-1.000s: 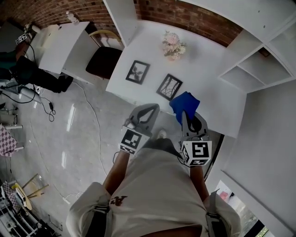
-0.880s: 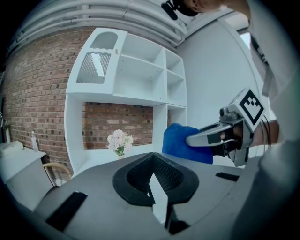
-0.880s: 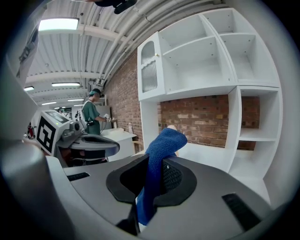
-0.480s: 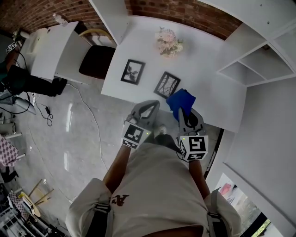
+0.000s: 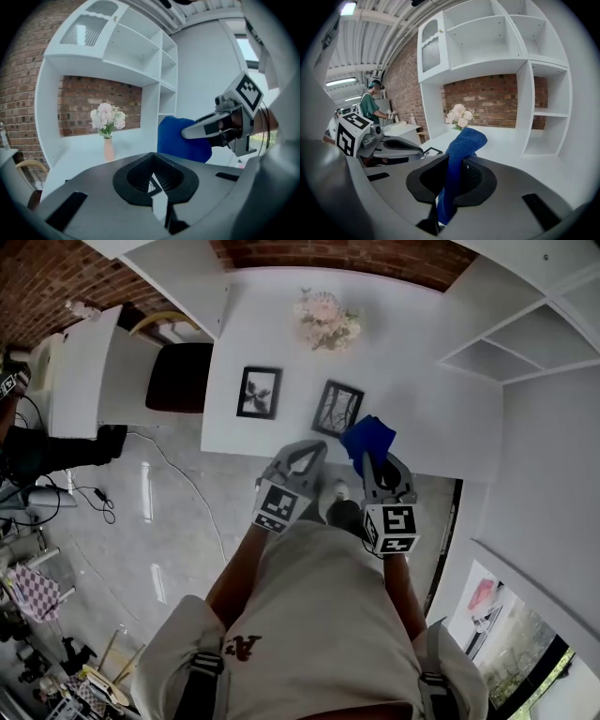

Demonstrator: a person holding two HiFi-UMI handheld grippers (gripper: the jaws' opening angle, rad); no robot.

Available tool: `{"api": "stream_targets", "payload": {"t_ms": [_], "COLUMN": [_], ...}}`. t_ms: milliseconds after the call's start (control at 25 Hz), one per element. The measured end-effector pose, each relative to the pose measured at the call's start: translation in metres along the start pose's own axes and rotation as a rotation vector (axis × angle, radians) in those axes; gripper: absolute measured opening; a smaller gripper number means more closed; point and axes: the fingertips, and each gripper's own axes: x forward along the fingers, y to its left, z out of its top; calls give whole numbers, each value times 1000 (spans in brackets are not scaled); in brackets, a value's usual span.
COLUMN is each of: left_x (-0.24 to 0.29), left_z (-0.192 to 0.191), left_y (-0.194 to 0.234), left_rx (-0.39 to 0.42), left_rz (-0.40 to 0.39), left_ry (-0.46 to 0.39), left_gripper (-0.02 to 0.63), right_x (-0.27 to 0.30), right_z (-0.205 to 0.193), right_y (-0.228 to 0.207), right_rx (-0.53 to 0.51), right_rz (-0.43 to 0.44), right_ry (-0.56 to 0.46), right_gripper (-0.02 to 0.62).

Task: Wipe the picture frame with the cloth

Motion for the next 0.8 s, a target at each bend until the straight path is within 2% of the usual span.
{"api": "stream_targets", "payload": {"t_ms": [360,800], "left_x": [25,55], "left_z": [-43,-91], "left_y": [15,32], "left_rx": [4,32], "left_rz": [-83,-168], "left_ry": [77,189], "left_gripper": [1,0], "right_x": [26,62], "right_z": [-27,-55], "right_y": [-1,6], "right_rx": [40,68], "right_rz": [-56,-79], "right_ry": [59,135], "right_gripper": [28,28]}}
